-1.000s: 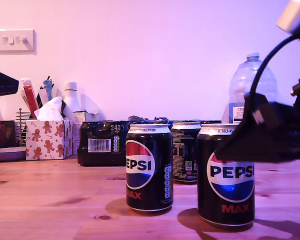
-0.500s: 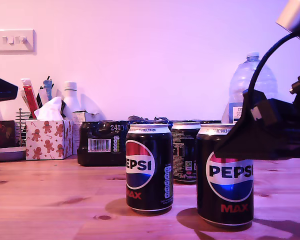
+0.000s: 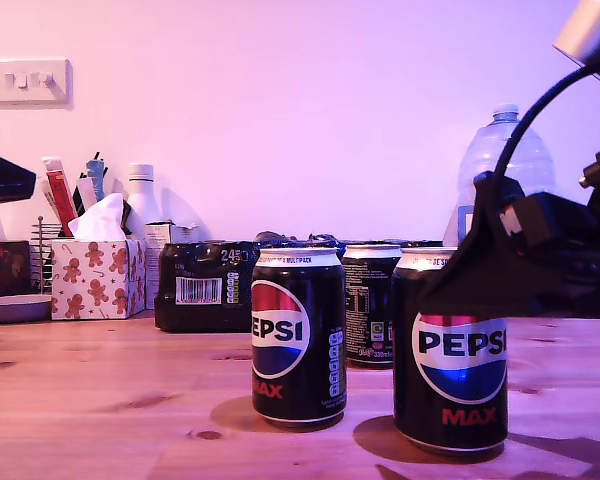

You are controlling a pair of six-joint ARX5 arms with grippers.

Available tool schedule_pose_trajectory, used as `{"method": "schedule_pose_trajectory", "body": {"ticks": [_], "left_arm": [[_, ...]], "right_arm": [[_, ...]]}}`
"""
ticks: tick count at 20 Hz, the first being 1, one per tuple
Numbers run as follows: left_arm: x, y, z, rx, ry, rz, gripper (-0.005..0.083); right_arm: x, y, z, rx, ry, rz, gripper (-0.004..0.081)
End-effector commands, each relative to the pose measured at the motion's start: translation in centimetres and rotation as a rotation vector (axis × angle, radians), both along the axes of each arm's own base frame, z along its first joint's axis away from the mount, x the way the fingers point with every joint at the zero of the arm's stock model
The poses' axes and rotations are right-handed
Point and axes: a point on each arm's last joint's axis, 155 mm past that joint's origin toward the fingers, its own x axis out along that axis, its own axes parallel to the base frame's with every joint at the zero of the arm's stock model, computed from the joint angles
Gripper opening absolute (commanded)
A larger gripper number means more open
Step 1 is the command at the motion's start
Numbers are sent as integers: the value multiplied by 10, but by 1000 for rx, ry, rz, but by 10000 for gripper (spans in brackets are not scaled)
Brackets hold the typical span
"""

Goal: Stack up the Pepsi cans on top of each other

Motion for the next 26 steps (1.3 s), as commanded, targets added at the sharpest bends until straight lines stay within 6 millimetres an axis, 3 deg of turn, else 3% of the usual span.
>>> {"method": "schedule_pose_trajectory", "body": {"ticks": [1, 5, 16, 26], "left_arm": [[0, 0, -7, 7, 13, -1, -19], [0, 0, -7, 7, 13, 0, -19], [0, -1, -7, 7, 14, -1, -19], [-1, 0, -12, 20, 31, -1, -19]], "right_arm": [[1, 3, 7, 20, -13, 3, 771], [5, 7, 6, 22, -23, 5, 771], [28, 21, -27, -101, 38, -10, 770], [30, 12, -37, -179, 44, -19, 768]]}}
